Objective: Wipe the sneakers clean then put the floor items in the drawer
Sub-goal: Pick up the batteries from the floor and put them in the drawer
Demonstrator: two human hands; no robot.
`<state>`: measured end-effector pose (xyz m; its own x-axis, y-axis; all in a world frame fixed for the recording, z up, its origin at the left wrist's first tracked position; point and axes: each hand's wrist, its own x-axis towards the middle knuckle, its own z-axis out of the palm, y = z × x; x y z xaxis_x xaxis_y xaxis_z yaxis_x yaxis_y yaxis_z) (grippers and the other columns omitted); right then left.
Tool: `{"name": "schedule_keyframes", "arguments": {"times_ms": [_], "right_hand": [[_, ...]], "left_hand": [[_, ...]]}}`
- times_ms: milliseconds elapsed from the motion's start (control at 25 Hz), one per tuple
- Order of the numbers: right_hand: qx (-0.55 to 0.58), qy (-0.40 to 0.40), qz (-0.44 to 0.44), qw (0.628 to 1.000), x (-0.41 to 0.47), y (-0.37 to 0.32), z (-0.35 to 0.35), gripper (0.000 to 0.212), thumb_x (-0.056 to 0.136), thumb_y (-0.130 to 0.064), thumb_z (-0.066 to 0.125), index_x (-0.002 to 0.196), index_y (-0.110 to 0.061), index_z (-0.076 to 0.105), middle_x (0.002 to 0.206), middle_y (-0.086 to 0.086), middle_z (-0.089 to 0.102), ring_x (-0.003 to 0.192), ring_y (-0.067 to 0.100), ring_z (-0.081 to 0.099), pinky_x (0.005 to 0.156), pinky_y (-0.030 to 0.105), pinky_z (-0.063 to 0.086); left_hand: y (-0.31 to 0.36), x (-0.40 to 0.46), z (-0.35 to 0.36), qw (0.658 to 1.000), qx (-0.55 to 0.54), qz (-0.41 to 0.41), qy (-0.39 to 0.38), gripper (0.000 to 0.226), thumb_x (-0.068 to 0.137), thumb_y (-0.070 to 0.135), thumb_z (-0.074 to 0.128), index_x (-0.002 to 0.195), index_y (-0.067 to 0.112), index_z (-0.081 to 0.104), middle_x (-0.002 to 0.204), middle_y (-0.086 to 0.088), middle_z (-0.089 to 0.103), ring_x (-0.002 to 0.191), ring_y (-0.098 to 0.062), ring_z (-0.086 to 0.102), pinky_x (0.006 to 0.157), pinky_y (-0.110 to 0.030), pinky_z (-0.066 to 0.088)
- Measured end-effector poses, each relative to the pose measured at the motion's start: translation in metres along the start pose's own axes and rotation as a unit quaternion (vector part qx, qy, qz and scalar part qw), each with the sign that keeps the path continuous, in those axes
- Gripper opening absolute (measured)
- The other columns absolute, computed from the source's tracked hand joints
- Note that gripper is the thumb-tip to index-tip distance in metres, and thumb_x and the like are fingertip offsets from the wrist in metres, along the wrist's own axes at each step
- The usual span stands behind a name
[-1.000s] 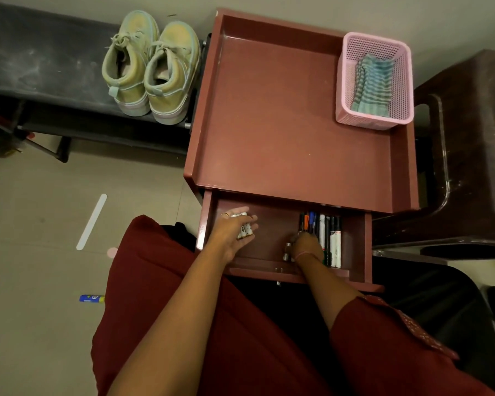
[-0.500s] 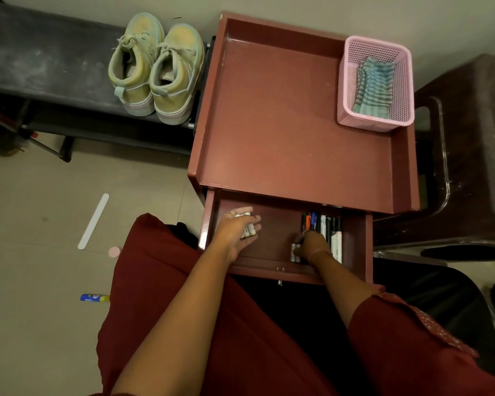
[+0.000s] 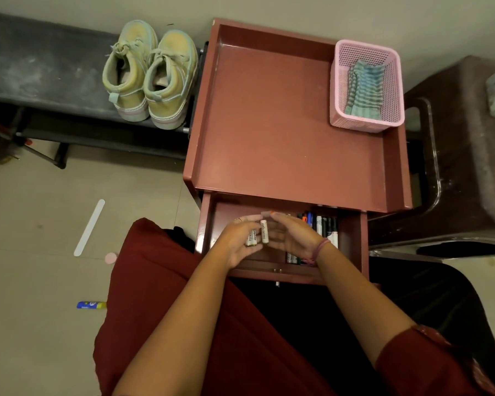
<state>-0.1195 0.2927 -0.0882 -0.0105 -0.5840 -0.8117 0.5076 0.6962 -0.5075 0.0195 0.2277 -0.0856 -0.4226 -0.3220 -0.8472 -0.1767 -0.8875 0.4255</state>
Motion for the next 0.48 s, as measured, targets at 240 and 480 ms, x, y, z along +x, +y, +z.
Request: {"name": "schedule_keyframes", "arguments": {"times_ms": [240,480], "right_hand": [[-0.001,0.020,0.013,1.000,0.016,0.018,-0.007,0.025,0.097,-0.015,0.047,0.117,-0.012,0.061,0.102,0.005,0.064,0.089,0.017,0.061,0.092,0.037,0.049],[-0.461,0.177,-0.010,0.870,0.046,0.042,-0.040,0.027,0.088,-0.010,0.054,0.113,-0.007,0.064,0.112,0.014,0.064,0.107,0.032,0.060,0.087,0.033,0.048]], "left_hand": [[-0.005,0.001,-0.002,1.000,0.003,0.018,0.016,0.029,0.093,0.000,0.056,0.118,0.016,0.057,0.112,-0.009,0.066,0.095,-0.019,0.065,0.084,-0.035,0.051],[-0.004,0.004,-0.007,0.998,-0.011,0.041,0.052,0.019,0.091,0.004,0.061,0.107,0.014,0.057,0.112,-0.008,0.067,0.097,-0.018,0.066,0.088,-0.035,0.051]]}}
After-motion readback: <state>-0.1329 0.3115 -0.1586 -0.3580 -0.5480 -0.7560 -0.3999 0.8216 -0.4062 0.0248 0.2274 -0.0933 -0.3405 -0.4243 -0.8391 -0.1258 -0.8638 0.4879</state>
